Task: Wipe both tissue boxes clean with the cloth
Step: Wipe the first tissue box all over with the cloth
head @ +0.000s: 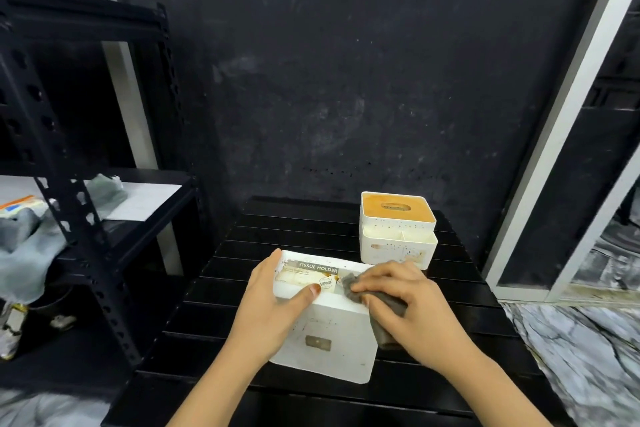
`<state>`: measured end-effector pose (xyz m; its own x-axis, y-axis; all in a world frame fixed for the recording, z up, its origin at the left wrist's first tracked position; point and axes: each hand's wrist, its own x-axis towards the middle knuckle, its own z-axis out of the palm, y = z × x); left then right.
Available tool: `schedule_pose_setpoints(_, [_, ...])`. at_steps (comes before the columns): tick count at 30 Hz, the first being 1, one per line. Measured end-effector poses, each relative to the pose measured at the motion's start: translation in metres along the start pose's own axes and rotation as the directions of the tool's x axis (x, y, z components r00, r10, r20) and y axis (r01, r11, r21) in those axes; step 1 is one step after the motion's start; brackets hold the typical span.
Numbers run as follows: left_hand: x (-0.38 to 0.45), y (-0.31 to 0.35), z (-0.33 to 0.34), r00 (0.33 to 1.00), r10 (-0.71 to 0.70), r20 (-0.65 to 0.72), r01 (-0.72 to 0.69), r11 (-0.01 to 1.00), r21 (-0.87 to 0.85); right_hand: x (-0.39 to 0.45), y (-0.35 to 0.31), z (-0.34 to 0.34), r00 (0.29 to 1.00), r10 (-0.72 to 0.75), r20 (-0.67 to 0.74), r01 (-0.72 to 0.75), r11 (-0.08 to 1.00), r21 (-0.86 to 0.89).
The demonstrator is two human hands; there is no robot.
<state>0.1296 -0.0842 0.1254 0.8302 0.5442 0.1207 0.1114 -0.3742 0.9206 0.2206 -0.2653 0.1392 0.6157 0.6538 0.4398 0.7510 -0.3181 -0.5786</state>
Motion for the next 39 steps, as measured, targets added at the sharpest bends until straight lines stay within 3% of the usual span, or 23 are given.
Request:
schedule_pose_setpoints(8, [0.002, 0.000, -0.005, 0.998, 0.023, 0.051, -0.025, 0.999, 0.032, 0.024, 0.006, -0.008, 0.995, 0.096, 0.022, -0.097, 0.992, 0.086])
schedule_pose_setpoints(14, [0.009, -0.002, -0.013, 0.995, -0.022, 0.094, 0.023, 1.000, -0.012, 0.013, 0.005, -0.012, 0.997, 0.068, 0.028, -0.070, 0.994, 0.089])
schedule_pose_setpoints(19, [0.013, -0.006, -0.010, 0.988, 0.005, -0.157, 0.001, 0.999, 0.038, -0.007, -0.009, -0.008, 0.998, 0.037, 0.042, -0.042, 0.990, 0.137])
schedule_pose_setpoints(21, [0.008, -0.005, -0.004, 0.981, 0.029, -0.190, -0.017, 0.998, 0.065, -0.015, -0.015, -0.002, 0.999, 0.029, 0.040, -0.035, 0.984, 0.173])
schedule_pose_setpoints(25, [-0.007, -0.005, 0.005, 0.998, 0.054, -0.037, -0.056, 0.998, -0.041, -0.023, -0.024, 0.001, 0.999, 0.038, 0.035, -0.046, 0.958, 0.282])
schedule_pose_setpoints(28, [-0.010, -0.007, 0.005, 0.998, 0.058, 0.037, -0.054, 0.994, -0.094, -0.017, -0.025, -0.004, 0.993, 0.048, 0.107, -0.079, 0.948, 0.308])
schedule_pose_setpoints(34, [-0.006, -0.012, 0.003, 0.997, 0.047, 0.058, -0.039, 0.990, -0.137, 0.022, -0.022, -0.010, 0.966, 0.090, 0.243, -0.156, 0.950, 0.269])
schedule_pose_setpoints(39, [-0.006, -0.014, 0.004, 0.997, 0.044, 0.064, -0.032, 0.985, -0.172, 0.059, -0.012, 0.003, 0.966, 0.118, 0.230, -0.171, 0.959, 0.224])
